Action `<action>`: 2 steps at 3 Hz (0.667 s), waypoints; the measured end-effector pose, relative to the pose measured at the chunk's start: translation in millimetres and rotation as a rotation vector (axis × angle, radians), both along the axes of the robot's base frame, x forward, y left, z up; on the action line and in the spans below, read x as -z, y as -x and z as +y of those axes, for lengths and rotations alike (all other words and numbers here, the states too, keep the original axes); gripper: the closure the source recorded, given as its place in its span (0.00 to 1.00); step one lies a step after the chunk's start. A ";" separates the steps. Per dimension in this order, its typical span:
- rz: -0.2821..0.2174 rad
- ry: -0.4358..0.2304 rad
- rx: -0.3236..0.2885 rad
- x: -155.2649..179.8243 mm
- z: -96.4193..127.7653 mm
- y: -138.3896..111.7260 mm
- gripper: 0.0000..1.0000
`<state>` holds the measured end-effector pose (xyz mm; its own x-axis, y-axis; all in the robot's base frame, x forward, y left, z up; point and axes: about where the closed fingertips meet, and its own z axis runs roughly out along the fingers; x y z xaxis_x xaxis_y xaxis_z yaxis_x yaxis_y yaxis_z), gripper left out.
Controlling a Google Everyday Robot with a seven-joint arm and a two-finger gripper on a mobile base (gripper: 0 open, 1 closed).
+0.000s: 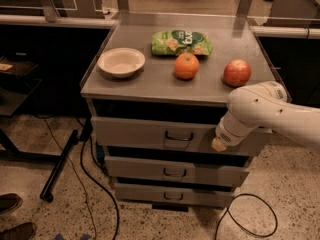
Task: Close top drawer
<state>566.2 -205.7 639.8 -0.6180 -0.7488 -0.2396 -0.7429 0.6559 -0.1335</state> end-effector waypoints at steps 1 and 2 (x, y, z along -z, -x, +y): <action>0.050 -0.014 0.014 -6.0 -6.2 25.8 1.00; 0.195 -0.053 0.076 -34.2 -27.9 117.8 1.00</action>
Offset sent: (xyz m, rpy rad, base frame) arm -0.2405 -0.0581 0.0814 0.1023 0.3807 -0.1692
